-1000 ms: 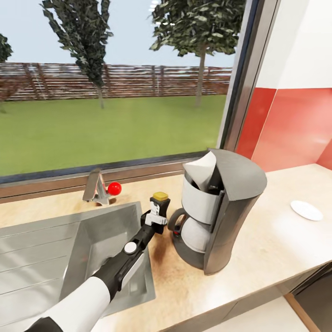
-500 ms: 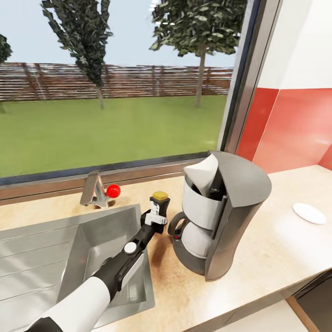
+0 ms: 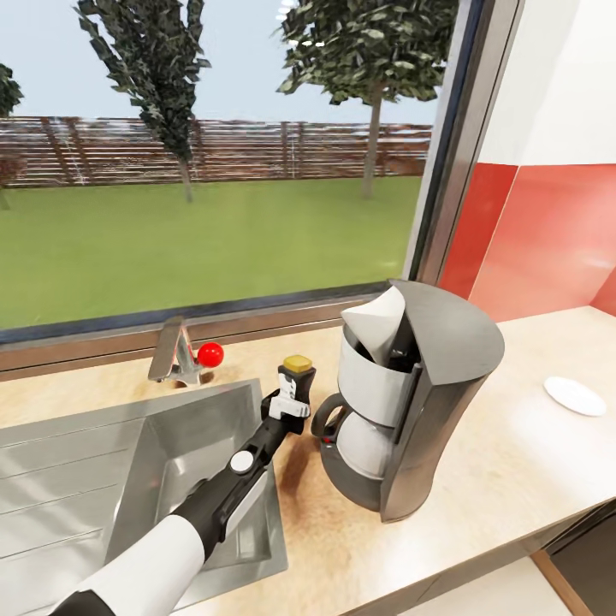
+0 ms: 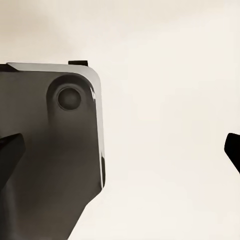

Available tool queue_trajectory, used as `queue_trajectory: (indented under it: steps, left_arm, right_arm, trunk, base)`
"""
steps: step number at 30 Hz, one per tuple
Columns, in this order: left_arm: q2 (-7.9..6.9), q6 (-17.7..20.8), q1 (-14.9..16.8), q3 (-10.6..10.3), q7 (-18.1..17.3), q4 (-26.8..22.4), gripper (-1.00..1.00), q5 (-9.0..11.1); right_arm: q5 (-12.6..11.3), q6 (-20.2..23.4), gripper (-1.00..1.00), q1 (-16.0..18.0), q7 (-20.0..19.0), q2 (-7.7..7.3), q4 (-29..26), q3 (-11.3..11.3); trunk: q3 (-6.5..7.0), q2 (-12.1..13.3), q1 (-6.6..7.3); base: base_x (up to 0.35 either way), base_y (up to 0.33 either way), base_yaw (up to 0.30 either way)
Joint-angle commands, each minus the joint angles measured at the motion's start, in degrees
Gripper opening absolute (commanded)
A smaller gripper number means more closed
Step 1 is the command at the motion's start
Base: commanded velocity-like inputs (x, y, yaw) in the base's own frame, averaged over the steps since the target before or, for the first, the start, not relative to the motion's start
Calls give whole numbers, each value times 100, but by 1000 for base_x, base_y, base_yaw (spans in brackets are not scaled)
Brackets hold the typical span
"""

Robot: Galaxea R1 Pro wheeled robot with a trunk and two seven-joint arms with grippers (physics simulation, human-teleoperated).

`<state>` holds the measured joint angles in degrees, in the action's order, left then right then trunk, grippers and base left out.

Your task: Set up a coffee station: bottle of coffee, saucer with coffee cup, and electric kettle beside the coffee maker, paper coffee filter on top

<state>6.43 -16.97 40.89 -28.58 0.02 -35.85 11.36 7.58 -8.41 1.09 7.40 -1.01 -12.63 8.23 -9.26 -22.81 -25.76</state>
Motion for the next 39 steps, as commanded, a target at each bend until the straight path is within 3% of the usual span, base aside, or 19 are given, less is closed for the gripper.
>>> queue_trajectory:
  steps: [1,8,9,39]
  left_arm:
    - [-2,-24,7,-24,-11,7,-100,62]
    - [-2,-26,6,-25,-11,7,-100,81]
    - [-2,-29,6,-25,-11,7,100,86]
    - [-19,-78,3,6,-11,7,100,113]
  right_arm:
    - [60,-21,100,5,2,4,6,47]
    - [60,-21,100,5,3,4,6,47]
    - [60,-21,100,5,3,4,6,47]
    - [60,-21,100,5,5,4,6,47]
  trunk:
    - [-11,-11,-3]
    - [-11,-11,-3]
    - [-11,-11,-3]
    - [-11,-11,-3]
  base:
    - [0,0,0]
    - [0,0,0]
    - [0,0,0]
    - [0,0,0]
